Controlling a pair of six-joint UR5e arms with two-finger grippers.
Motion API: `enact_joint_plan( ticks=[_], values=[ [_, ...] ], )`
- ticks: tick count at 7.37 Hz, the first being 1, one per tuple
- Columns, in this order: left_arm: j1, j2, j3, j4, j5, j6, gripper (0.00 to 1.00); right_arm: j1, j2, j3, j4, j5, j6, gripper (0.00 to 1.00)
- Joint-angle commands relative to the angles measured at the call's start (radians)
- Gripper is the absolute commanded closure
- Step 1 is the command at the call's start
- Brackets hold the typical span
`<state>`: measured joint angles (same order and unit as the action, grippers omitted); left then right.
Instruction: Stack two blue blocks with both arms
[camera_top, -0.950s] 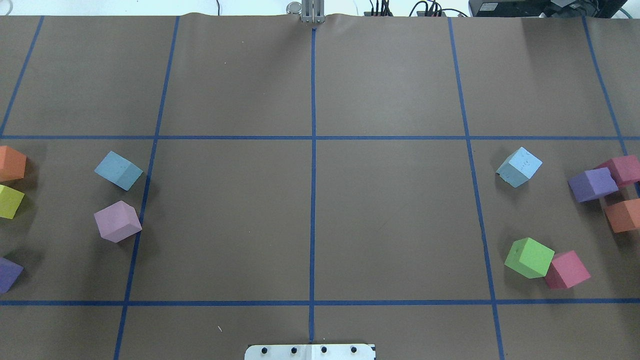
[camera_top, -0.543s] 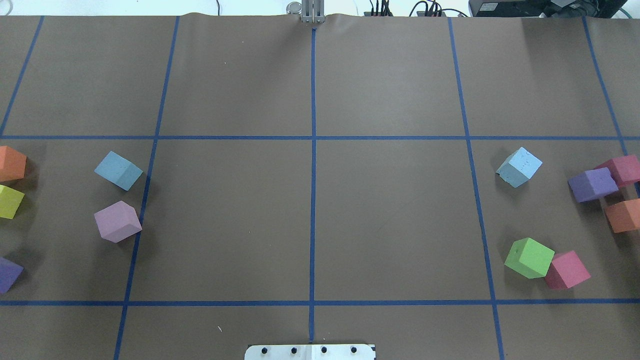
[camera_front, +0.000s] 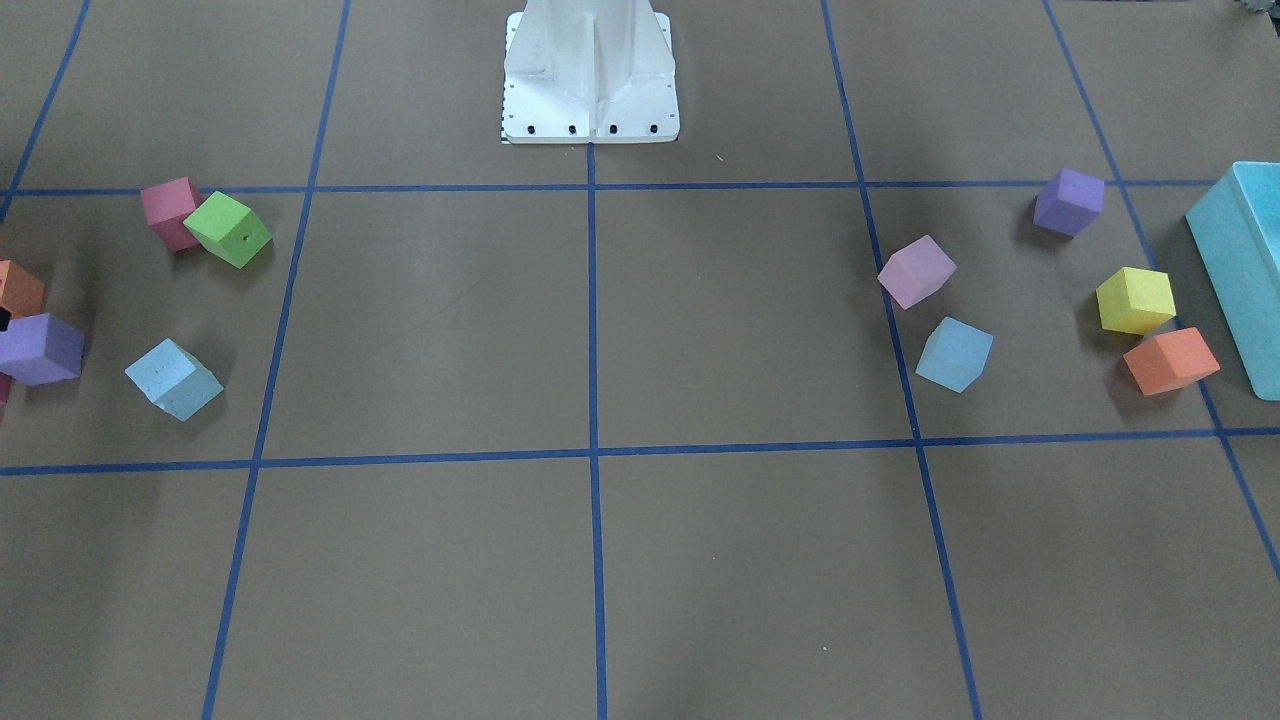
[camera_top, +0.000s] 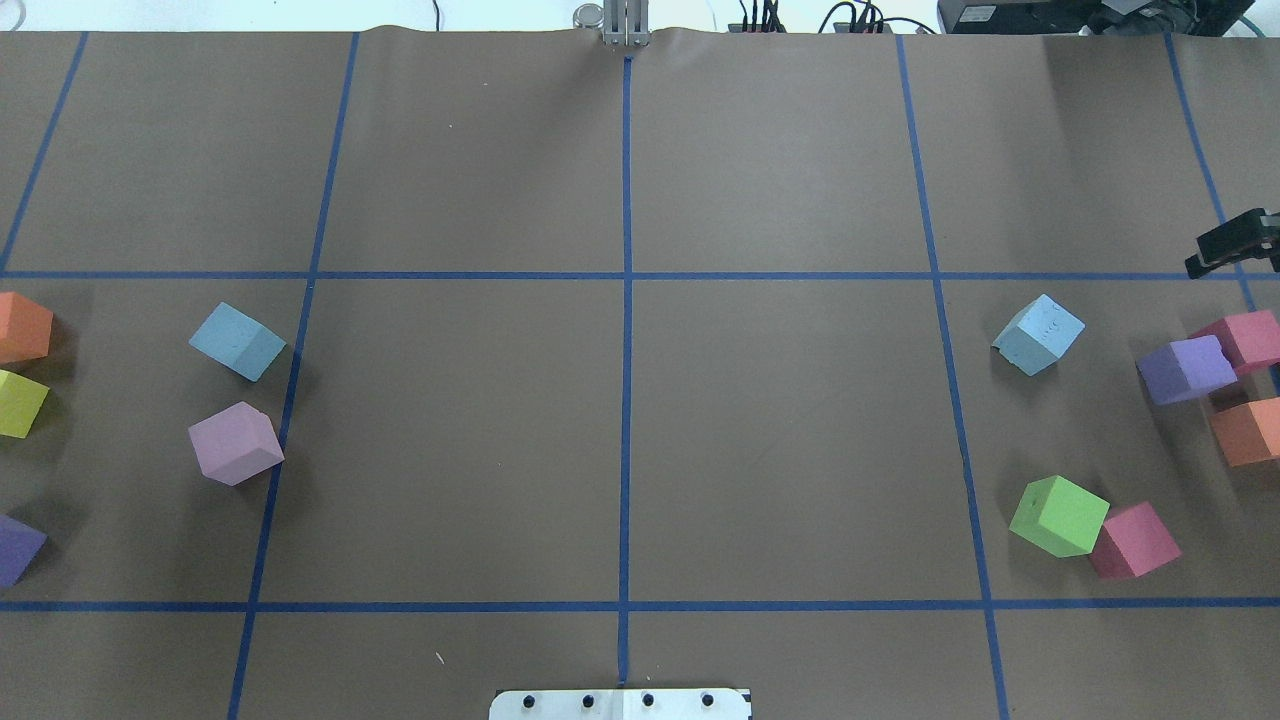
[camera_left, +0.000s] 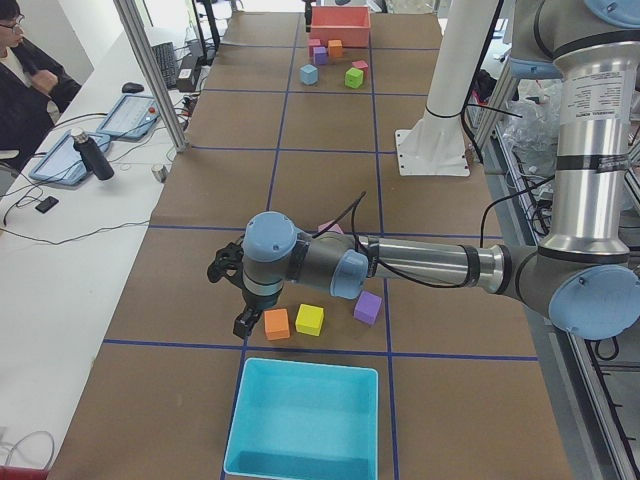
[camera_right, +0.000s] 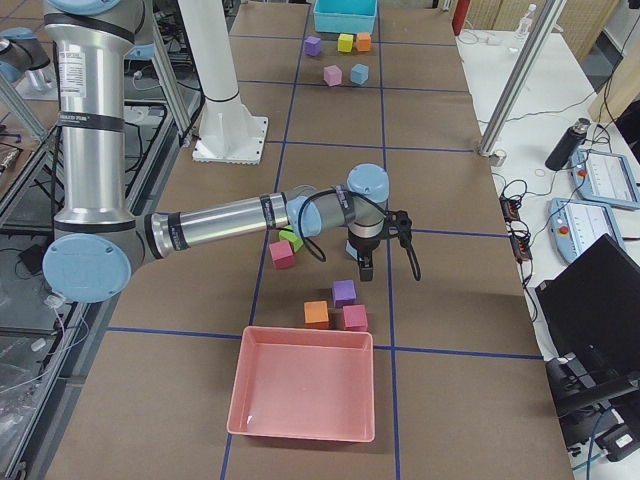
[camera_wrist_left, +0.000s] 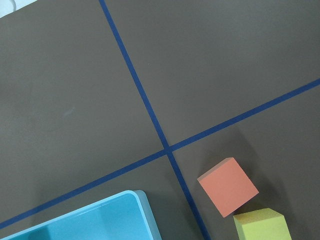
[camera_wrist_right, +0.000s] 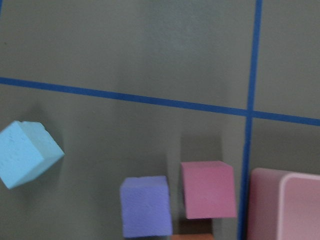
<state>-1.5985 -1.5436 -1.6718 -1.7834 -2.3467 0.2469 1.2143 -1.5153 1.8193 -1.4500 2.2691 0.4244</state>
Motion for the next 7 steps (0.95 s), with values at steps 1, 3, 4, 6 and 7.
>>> enact_joint_plan(
  ticks=[1,3,4,6,7],
  values=[
    [0.000,0.000,0.001,-0.001,0.000,0.002,0.02,-0.155,0.082,-0.017,0.090,-0.104,-0.091,0.02],
    [0.000,0.005,0.001,-0.001,0.000,0.002,0.02,-0.193,0.087,-0.092,0.198,-0.115,-0.476,0.01],
    [0.000,0.005,0.004,-0.001,-0.002,0.002,0.02,-0.205,0.089,-0.107,0.195,-0.115,-0.504,0.01],
    [0.000,0.005,0.004,-0.001,-0.002,0.002,0.02,-0.223,0.083,-0.121,0.198,-0.103,-0.487,0.01],
    [0.000,0.005,0.004,-0.001,-0.002,0.002,0.02,-0.229,0.081,-0.127,0.194,-0.105,-0.483,0.01]
  ],
)
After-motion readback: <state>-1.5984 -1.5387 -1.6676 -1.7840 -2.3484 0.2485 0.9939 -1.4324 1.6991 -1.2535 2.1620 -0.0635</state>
